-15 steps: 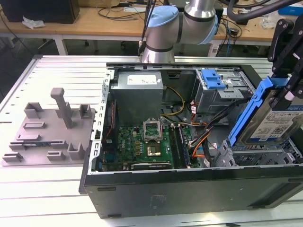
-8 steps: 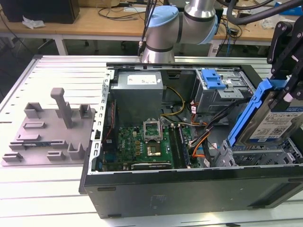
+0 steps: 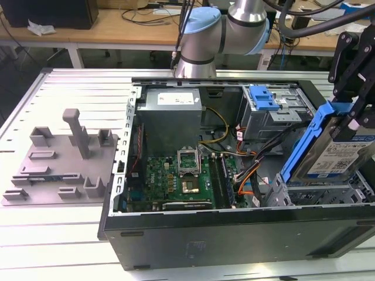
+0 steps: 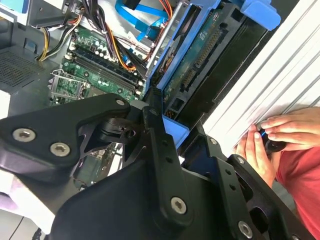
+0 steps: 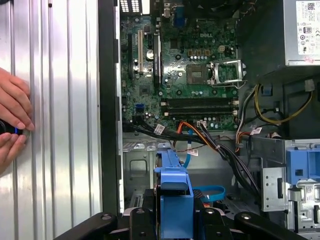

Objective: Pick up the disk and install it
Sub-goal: 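Insert the disk into the insertion slot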

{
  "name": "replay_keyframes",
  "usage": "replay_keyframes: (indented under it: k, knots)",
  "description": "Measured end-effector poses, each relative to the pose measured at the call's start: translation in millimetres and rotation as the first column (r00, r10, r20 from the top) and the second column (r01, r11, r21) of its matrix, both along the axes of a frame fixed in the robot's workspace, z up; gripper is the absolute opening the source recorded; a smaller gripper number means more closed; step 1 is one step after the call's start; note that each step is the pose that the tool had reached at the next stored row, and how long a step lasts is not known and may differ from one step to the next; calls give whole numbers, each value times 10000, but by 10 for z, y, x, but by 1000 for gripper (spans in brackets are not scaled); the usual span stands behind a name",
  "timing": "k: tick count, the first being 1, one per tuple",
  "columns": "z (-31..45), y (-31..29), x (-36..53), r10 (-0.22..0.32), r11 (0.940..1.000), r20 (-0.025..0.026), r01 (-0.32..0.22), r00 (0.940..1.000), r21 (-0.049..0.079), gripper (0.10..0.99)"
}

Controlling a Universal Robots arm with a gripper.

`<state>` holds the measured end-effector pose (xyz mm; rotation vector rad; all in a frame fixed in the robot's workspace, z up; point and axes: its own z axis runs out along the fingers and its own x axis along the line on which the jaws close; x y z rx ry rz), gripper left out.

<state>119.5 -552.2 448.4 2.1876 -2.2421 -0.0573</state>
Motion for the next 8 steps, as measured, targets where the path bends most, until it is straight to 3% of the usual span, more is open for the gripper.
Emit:
replay_keyframes:
  k: [8]
  knots:
    - [-119, 0, 1, 0, 10000, -1, 0, 10000, -1, 365]
